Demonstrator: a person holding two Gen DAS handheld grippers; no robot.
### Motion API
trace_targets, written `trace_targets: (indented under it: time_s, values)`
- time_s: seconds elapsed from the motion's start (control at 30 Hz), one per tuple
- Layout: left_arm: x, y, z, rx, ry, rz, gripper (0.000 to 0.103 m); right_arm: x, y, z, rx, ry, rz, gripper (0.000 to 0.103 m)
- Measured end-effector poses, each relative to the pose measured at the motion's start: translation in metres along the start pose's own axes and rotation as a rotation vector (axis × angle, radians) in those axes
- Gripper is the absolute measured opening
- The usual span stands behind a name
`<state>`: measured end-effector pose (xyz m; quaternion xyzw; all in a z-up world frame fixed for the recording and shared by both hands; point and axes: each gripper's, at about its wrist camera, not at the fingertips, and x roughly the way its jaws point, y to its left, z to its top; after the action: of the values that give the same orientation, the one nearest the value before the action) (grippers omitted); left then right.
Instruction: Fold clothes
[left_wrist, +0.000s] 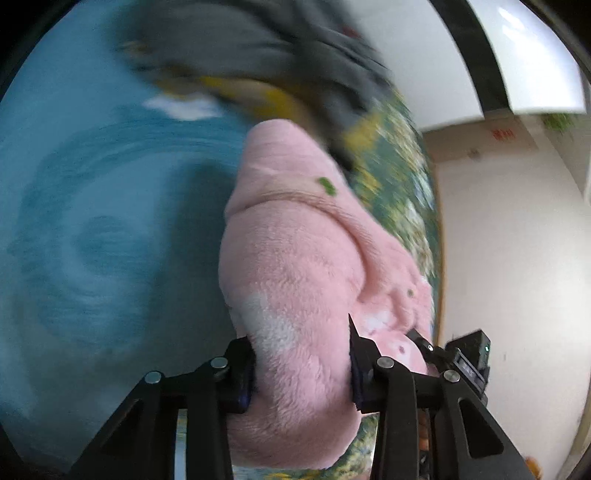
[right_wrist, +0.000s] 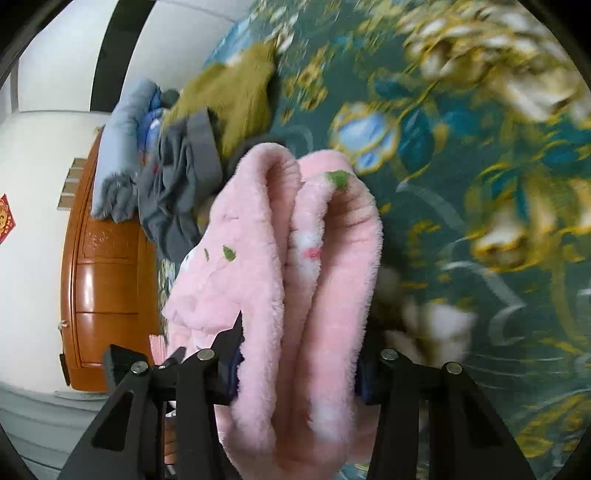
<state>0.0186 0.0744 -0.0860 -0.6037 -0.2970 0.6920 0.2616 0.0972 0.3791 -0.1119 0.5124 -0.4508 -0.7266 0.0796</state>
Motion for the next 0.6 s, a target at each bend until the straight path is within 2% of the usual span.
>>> trace_targets:
  time_s: [0.1,0.17,0.33,0.4,0.5,0.6]
  values:
    - [0.026,-0.054,-0.002,0.125,0.059,-0.011,0.041,-0.056,-0.028,0.000,0.022,-0.071,-0.006,0.047]
    - [0.054,-0.088,-0.002,0.198,0.129,-0.005,0.041,-0.093,-0.048,0.008,0.029,-0.120,-0.032,0.047]
    - [0.138,-0.155,-0.028,0.337,0.285,0.081,0.041,-0.185,-0.099,0.029,0.026,-0.184,-0.143,0.047]
    - [0.162,-0.173,-0.043,0.356,0.321,0.084,0.041,-0.207,-0.117,0.038,0.024,-0.196,-0.190,0.047]
    - [0.193,-0.203,-0.057,0.402,0.327,0.074,0.041,-0.233,-0.142,0.056,0.030,-0.215,-0.224,0.047]
    - [0.191,-0.217,-0.075,0.457,0.299,0.076,0.042,-0.245,-0.154,0.076,0.018,-0.234,-0.238,0.047]
